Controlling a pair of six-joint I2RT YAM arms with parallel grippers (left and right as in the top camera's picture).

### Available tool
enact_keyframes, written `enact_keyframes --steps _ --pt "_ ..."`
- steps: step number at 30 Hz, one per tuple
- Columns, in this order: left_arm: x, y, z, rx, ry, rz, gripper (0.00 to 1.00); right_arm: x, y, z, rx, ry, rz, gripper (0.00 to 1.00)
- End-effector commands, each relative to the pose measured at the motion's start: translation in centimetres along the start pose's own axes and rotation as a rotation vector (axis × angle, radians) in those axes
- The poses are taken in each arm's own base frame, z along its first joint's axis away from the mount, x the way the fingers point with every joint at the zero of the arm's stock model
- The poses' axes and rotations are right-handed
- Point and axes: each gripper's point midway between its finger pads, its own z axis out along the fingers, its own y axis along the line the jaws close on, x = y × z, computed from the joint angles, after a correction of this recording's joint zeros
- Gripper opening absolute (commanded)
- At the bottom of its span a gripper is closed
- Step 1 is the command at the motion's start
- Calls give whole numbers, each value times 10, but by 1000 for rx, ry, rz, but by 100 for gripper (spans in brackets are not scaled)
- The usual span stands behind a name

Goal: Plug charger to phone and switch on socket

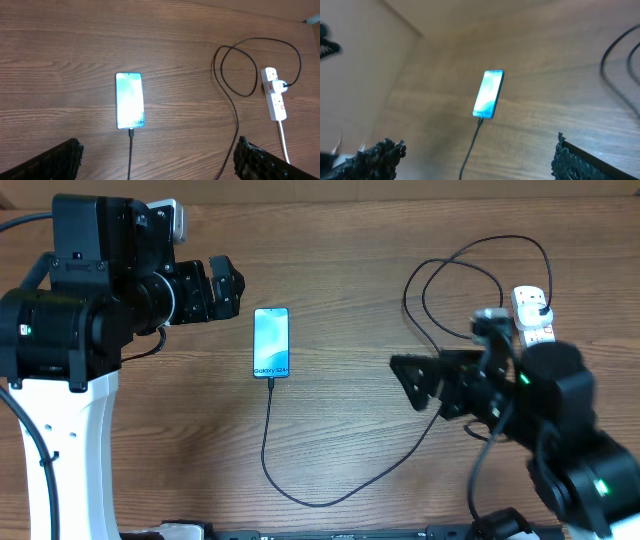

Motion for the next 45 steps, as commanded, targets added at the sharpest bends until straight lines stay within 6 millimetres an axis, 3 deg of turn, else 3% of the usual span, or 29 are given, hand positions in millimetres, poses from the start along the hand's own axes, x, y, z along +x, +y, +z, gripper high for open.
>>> enact_keyframes --steps 1,6,11,18,31,37,45 --pt "0 -4 2 12 5 -3 100 -19 1 -31 45 -144 -39 100" --pt "0 -4 2 12 5 -3 100 -20 6 -44 29 -182 -52 100" --pt "0 -4 2 12 6 -4 99 -7 -3 -41 64 -128 -32 100" --pt "0 -4 2 12 5 -3 100 -15 -16 -44 140 -171 -28 100" --pt "0 -4 2 12 5 -3 100 -34 -64 -58 424 -301 -15 100" --pt "0 -4 2 12 5 -3 100 -19 -91 -53 465 -321 1 100" --pt "0 -4 2 12 5 -3 100 1 -97 -42 334 -446 -52 100"
